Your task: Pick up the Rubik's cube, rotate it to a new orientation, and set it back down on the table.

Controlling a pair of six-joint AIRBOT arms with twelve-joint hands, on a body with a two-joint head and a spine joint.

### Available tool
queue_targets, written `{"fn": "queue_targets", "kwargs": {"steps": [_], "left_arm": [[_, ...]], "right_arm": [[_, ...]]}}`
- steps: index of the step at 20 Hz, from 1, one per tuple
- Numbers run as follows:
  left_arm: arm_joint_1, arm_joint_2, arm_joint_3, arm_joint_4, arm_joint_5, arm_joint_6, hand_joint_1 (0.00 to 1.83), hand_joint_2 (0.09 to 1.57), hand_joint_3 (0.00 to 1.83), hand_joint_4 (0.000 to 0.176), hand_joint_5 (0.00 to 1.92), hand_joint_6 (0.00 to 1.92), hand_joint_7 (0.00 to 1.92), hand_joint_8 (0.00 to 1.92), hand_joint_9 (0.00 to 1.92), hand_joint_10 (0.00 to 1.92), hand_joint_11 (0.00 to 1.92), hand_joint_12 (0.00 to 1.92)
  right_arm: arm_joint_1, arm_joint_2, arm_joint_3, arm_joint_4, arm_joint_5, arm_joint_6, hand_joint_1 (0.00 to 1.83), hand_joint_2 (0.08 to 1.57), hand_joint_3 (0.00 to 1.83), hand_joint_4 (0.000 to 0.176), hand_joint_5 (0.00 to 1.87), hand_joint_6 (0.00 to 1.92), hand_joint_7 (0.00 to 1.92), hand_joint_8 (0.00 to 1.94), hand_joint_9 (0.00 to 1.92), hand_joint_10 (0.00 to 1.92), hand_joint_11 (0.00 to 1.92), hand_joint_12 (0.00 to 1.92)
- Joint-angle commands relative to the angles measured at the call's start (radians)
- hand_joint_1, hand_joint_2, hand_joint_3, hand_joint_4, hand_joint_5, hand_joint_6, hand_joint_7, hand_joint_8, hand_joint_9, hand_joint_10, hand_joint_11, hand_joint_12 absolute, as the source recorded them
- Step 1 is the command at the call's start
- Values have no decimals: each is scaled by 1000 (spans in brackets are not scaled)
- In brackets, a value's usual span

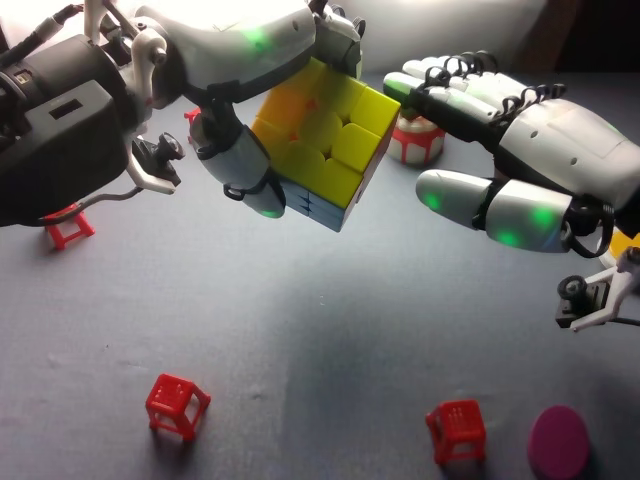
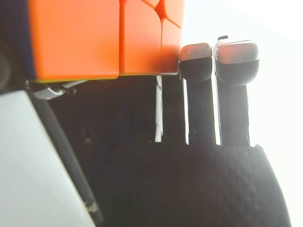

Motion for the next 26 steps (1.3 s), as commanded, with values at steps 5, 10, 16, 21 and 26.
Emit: {"fn": "queue_targets", "kwargs": {"steps": [5, 10, 16, 21, 26], "left_arm": [[-17, -1, 2, -10, -150, -5, 1190, 783, 1065, 0, 839, 1476, 775, 1921, 952, 1921, 1015, 1921], [-15, -2, 6, -15, -146, -5, 1103, 1046, 765, 0, 540, 1795, 623, 1921, 1270, 1921, 1372, 1921], [-15, -1, 7, -16, -146, -6, 1250, 631, 1334, 0, 843, 1698, 941, 1857, 1051, 1921, 1171, 1921], [-15, -3, 11, -20, -144, -6, 1321, 1023, 630, 0, 565, 1688, 617, 1679, 706, 1866, 1124, 1921], [-16, -4, 12, -23, -145, -6, 1320, 1194, 6, 0, 696, 1412, 844, 1121, 830, 1282, 679, 1553]], "right_arm": [[17, -4, -6, -17, 139, 6, 0, 1442, 3, 0, 148, 56, 59, 16, 47, 21, 28, 20], [17, -4, -21, -38, 168, 6, 138, 1419, 2, 0, 190, 232, 256, 39, 14, 554, 0, 729], [17, -4, -45, -65, 184, 6, 52, 1425, 0, 0, 103, 323, 238, 23, 0, 617, 0, 1056], [17, -3, -57, -107, 192, 6, 48, 1467, 1, 0, 40, 713, 135, 546, 0, 1091, 0, 1509], [17, -1, -74, -161, 195, 6, 190, 1471, 0, 0, 283, 1043, 145, 977, 0, 1252, 0, 1717]]}}
